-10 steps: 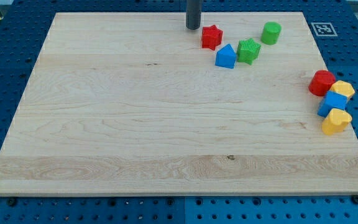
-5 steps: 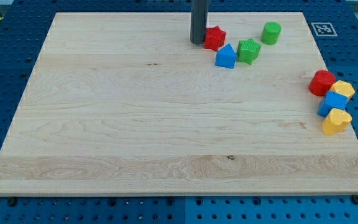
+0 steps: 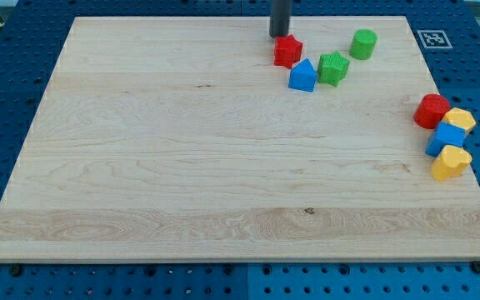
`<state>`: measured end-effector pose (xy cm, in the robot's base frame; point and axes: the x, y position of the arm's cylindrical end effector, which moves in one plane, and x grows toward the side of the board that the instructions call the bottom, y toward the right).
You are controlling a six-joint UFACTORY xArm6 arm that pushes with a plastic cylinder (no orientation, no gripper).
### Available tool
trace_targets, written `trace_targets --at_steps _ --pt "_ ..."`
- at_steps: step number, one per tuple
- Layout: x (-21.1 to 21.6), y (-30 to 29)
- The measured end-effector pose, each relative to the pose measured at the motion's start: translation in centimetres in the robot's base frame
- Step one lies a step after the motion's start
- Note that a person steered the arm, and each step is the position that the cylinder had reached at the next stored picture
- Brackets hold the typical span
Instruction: Move the red star to the blue triangle
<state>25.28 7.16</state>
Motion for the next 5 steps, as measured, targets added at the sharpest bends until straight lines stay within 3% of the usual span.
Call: trace_targets --at_steps 2,4,5 --pt "4.5 0.9" --pt "-0.9 1.1" --pt "-2.5 5.3"
